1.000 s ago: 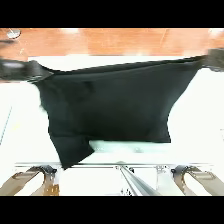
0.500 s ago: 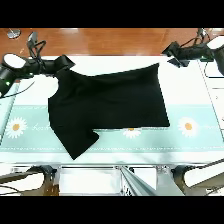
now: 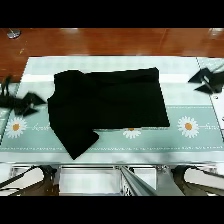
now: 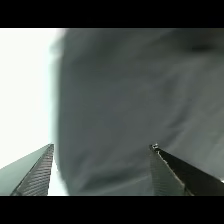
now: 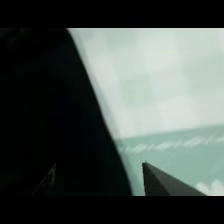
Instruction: Fold the shirts.
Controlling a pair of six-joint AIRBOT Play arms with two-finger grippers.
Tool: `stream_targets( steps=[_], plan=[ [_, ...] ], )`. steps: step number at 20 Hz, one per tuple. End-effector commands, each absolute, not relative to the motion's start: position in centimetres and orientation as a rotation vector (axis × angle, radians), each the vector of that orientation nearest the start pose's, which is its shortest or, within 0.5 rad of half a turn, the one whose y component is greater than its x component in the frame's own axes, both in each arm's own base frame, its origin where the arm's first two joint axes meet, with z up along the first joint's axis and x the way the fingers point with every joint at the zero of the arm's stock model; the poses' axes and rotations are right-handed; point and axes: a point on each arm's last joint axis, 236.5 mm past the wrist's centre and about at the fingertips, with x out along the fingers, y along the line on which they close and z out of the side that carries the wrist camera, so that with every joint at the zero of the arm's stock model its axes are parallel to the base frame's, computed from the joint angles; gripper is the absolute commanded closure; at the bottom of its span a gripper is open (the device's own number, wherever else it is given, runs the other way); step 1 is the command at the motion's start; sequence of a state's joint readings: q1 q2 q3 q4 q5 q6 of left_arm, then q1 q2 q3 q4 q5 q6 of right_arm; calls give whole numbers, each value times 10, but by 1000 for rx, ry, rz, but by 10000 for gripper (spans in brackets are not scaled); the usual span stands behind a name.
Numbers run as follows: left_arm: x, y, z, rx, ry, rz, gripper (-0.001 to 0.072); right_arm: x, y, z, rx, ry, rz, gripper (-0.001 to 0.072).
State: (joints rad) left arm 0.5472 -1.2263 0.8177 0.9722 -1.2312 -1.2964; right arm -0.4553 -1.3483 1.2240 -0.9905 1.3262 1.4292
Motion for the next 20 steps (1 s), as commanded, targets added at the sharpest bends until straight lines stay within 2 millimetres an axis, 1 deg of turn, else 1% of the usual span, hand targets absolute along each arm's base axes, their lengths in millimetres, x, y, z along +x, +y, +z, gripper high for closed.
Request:
stream_targets(
  steps=[1, 2, 3, 4, 6, 7, 9, 11, 12, 13, 14, 15, 16, 17, 18, 19, 20],
  plan=[
    [238, 20, -84, -1030, 1335, -2, 6, 329, 5, 18, 823, 1136, 165, 91],
    [225, 9, -90, -1056, 1361, -34, 6, 320, 13, 13, 849, 1128, 167, 91],
    [224, 2, -95, -1097, 1348, -22, 6, 311, 20, 6, 867, 1136, 171, 91],
    [229, -3, -96, -1130, 1313, -34, 7, 302, 25, 0, 874, 1155, 176, 91],
    [236, 0, -101, -1147, 1269, -1, 6, 293, 30, -6, 875, 1184, 195, 91],
    [240, 0, -102, -1136, 1254, -2, 7, 292, 31, -6, 875, 1188, 197, 91],
    [255, -11, -100, -1106, 1219, -66, 7, 295, 32, -4, 886, 1174, 200, 91],
    [272, -29, -95, -1083, 1175, -135, 8, 300, 32, 0, 903, 1152, 201, 91],
    [275, -40, -93, -1063, 1184, -171, 18, 302, 25, 2, 893, 1141, 185, 91],
    [274, -48, -93, -1022, 1207, -201, 158, 304, 7, 3, 866, 1130, 142, 91],
    [272, -52, -93, -977, 1232, -227, 512, 301, -20, 2, 838, 1123, 64, 91],
    [272, -55, -89, -956, 1242, -252, 682, 294, -47, -2, 817, 1131, -25, 91],
    [275, -56, -82, -952, 1238, -277, 682, 278, -73, -14, 808, 1166, -134, 91],
    [280, -55, -75, -944, 1229, -296, 682, 258, -88, -28, 811, 1225, -228, 92],
    [284, -54, -68, -937, 1219, -313, 682, 240, -88, -44, 830, 1291, -284, 92],
    [289, -53, -61, -927, 1208, -327, 682, 230, -76, -55, 868, 1330, -273, 97],
    [293, -52, -56, -919, 1199, -338, 682, 227, -56, -62, 923, 1357, -226, 98]
  ],
)
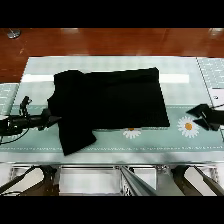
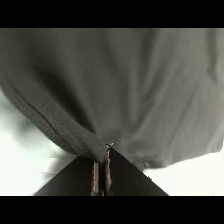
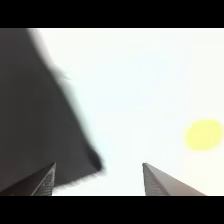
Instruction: Fold the shirts.
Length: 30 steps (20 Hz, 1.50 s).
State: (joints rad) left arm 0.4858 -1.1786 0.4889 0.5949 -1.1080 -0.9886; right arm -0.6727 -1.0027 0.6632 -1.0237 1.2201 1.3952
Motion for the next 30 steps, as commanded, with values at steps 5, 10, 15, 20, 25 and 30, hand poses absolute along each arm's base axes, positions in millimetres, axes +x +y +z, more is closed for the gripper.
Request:
stream_targets(
  steps=[5, 10, 15, 20, 25, 30],
  plan=[
    [297, -51, -51, -911, 1190, -347, 682, 237, 17, -91, 889, 1520, -3, 97],
    [297, -51, -51, -911, 1190, -346, 681, 283, 57, -97, 900, 1499, 112, 97],
    [306, -58, -54, -877, 1170, -337, 682, 323, 77, -96, 815, 1476, 154, 623],
    [393, -64, 110, -816, 759, -520, 683, 411, 83, 58, 559, 1215, 376, 691],
    [375, -61, 371, -405, 321, -544, 683, 392, 57, 358, 194, 562, 340, 690],
    [258, -13, 465, -8, 170, -96, 683, 240, 27, 469, 68, 236, 115, 690]
  ],
)
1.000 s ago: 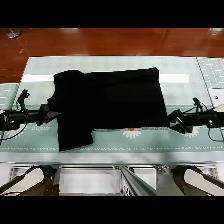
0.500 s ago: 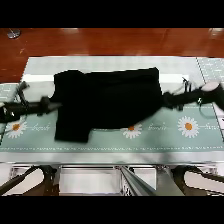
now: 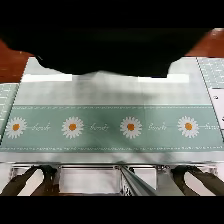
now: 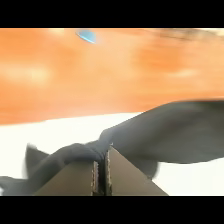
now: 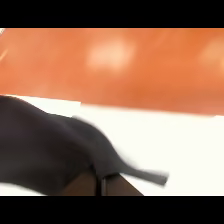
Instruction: Fold the shirts.
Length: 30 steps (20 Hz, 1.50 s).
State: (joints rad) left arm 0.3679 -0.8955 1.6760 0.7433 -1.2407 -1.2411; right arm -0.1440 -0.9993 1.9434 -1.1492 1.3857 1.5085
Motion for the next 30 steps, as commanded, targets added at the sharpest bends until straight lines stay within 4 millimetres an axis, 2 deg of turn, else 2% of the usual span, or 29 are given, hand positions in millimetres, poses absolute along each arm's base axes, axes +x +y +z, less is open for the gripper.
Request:
stream_targets(
  steps=[1, 4, 6, 8, 10, 12, 14, 16, 20, 24, 27, 28, 30],
  plan=[
    [230, -4, 476, 23, 129, -12, 683, 215, 22, 474, 51, 210, 80, 690],
    [156, -2, 499, 92, 9, 109, 683, 156, 9, 477, 41, 174, -10, 690],
    [123, -7, 503, 103, -36, 90, 683, 132, 9, 470, 40, 185, -27, 690],
    [114, 2, 493, 84, -6, 90, 683, 125, 10, 457, 44, 235, -25, 690],
    [129, 15, 473, 68, 76, 105, 683, 135, 13, 437, 59, 311, -9, 690],
    [163, 16, 437, 48, 196, 90, 683, 160, 19, 401, 81, 435, 32, 690],
    [212, 12, 386, 5, 357, 54, 683, 195, 24, 355, 121, 551, 70, 690],
    [264, 3, 329, -32, 521, 0, 683, 237, 29, 309, 170, 626, 106, 690],
    [360, 3, 218, -98, 758, -27, 682, 326, 25, 197, 272, 788, 112, 690],
    [444, -11, 128, -230, 877, -73, 682, 418, 26, 105, 368, 894, 142, 690],
    [499, -22, 66, -412, 888, -65, 682, 487, 21, 49, 466, 934, 120, 690],
    [513, -24, 47, -487, 890, -47, 681, 509, 22, 37, 500, 942, 125, 691],
    [532, -32, 22, -604, 898, -40, 681, 544, 27, 15, 553, 989, 152, 690]
  ],
)
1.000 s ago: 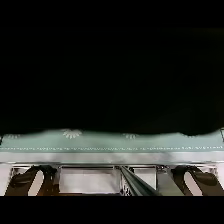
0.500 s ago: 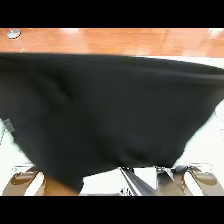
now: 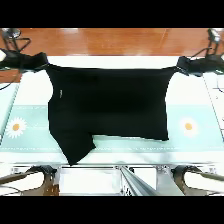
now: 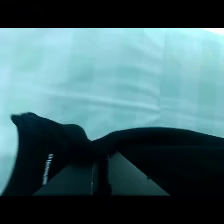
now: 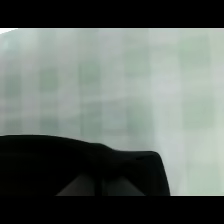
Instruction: Fold the shirts.
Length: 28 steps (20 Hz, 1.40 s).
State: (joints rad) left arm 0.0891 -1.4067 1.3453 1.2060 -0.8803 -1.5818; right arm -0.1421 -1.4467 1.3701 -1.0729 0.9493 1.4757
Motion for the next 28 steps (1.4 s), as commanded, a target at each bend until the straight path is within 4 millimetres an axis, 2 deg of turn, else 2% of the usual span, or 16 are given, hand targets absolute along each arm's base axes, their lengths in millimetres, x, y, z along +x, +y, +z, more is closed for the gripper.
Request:
stream_targets(
  steps=[1, 2, 4, 6, 8, 11, 13, 15, 17, 20, 21, 22, 23, 24, 26, 28],
  plan=[
    [536, -39, 13, -652, 913, -51, 681, 551, 30, 4, 564, 1031, 167, 690],
    [535, -45, 5, -668, 943, -66, 681, 551, 35, -7, 567, 1091, 191, 690],
    [514, -52, -4, -610, 1039, -130, 681, 530, 40, -20, 544, 1208, 243, 690],
    [473, -50, -7, -491, 1179, -256, 681, 489, 33, -22, 468, 1355, 312, 690],
    [426, -41, -22, -456, 1366, -329, 682, 450, 20, -30, 376, 1508, 328, 690],
    [392, -20, -62, -424, 1519, -279, 682, 434, 10, -54, 365, 1578, 265, 690],
    [382, -17, -82, -427, 1578, -268, 681, 427, 9, -70, 384, 1606, 235, 690],
    [380, -20, -92, -432, 1603, -273, 681, 420, 11, -78, 395, 1637, 235, 690],
    [379, -20, -97, -438, 1617, -274, 681, 417, 10, -80, 393, 1649, 231, 690],
    [376, -21, -97, -441, 1628, -279, 681, 414, 18, -80, 384, 1667, 257, 689],
    [375, -21, -96, -444, 1634, -280, 670, 414, 21, -81, 385, 1669, 256, 577],
    [371, -22, -92, -449, 1652, -287, 453, 414, 23, -81, 393, 1673, 254, 222],
    [367, -22, -84, -452, 1679, -297, 1, 411, 28, -77, 402, 1680, 281, 92],
    [364, -20, -75, -442, 1696, -307, 2, 407, 23, -69, 407, 1682, 278, 86],
    [357, -5, -55, -427, 1678, -279, 3, 399, -3, -47, 379, 1658, 218, 87],
    [337, 14, -40, -455, 1631, -221, 4, 387, -29, -25, 394, 1533, 129, 87]
  ],
)
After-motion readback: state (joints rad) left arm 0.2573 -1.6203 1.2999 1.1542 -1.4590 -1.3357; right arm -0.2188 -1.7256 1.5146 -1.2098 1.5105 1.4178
